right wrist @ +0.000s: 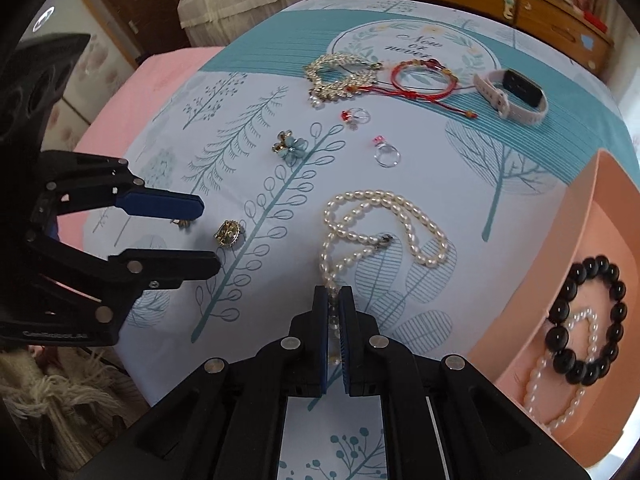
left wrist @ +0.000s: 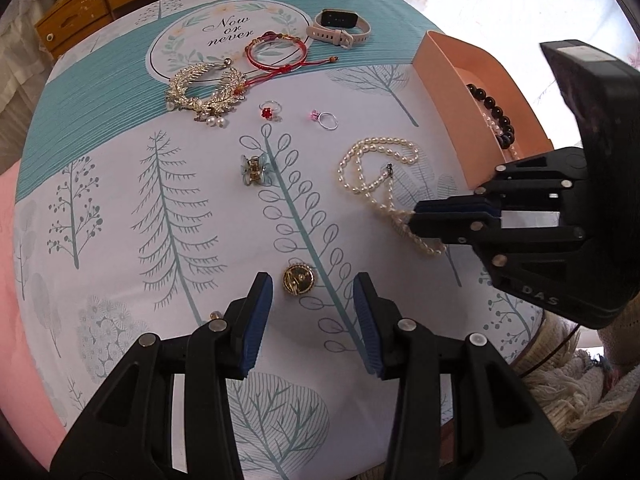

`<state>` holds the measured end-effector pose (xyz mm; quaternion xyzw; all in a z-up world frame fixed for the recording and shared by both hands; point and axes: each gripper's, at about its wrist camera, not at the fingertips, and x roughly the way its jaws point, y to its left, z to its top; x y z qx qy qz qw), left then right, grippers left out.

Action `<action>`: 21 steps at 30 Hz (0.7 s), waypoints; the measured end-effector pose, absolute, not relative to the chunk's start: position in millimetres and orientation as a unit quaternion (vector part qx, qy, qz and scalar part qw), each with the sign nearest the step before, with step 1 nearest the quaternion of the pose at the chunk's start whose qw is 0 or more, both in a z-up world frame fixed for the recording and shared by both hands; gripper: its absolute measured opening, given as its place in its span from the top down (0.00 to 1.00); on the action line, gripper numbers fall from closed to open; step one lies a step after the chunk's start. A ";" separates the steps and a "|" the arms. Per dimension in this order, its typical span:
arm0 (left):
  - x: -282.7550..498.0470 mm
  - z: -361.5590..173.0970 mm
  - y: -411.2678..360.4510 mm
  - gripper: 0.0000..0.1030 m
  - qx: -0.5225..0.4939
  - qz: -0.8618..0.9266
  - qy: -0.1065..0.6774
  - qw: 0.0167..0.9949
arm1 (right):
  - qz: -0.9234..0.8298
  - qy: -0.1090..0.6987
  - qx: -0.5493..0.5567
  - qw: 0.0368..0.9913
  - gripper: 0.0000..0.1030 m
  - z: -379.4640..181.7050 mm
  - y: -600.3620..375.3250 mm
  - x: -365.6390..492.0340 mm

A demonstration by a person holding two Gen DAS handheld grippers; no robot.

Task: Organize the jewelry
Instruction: 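Reach the right tool to the long pearl necklace and close on it, then grasp the round gold charm with the left tool while the right tool lifts the pearl necklace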

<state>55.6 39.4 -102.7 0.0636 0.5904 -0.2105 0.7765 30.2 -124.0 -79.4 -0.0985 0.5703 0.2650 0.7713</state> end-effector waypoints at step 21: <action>72.4 -114.5 22.1 0.87 0.104 -0.156 0.623 0.760 | 0.277 0.522 0.017 0.807 0.95 -28.7 -168.4 25.3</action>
